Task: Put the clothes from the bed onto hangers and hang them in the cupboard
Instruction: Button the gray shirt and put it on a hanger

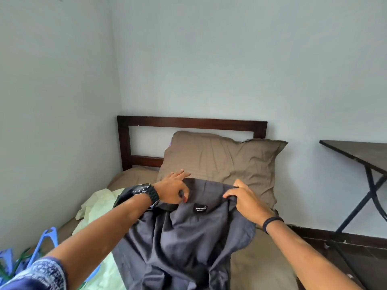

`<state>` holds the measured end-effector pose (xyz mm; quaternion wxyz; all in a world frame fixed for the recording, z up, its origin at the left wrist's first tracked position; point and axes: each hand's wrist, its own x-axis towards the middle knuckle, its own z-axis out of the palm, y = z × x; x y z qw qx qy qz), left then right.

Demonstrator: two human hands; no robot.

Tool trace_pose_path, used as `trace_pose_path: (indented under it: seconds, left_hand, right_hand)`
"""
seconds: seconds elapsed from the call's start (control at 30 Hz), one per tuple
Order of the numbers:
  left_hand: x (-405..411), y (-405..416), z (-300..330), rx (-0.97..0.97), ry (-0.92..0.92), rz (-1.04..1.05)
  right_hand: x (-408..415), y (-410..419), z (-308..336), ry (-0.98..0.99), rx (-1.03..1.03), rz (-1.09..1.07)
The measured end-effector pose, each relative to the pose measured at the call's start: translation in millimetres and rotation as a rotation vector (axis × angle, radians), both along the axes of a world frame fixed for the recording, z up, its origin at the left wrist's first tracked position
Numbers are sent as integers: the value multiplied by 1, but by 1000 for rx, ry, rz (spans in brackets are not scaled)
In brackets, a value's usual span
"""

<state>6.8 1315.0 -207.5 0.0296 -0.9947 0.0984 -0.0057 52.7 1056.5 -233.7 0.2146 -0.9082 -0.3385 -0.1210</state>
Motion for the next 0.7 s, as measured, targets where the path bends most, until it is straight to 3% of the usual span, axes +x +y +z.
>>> trace_pose_path:
  seconds: [0.1,0.2,0.4,0.57,0.7]
  left_hand:
    - [13,-23,19,-138,59,-20]
    - [21,-39,40,-132,87,-37]
    - [27,-51,79,-128,-172,-47]
    - [19,-73,131,-70,-321,-46]
    - [5,-80,177,91,-419,142]
  right_hand:
    - [-8,-10,24,-120,-137,-8]
    - [-17,-22,41,-179,-240,-59]
    - [-15,-42,76,-219,-255,-365]
    - [-14,-42,128,-169,-102,-409]
    - [-18,-48,178,-333,-146,-514]
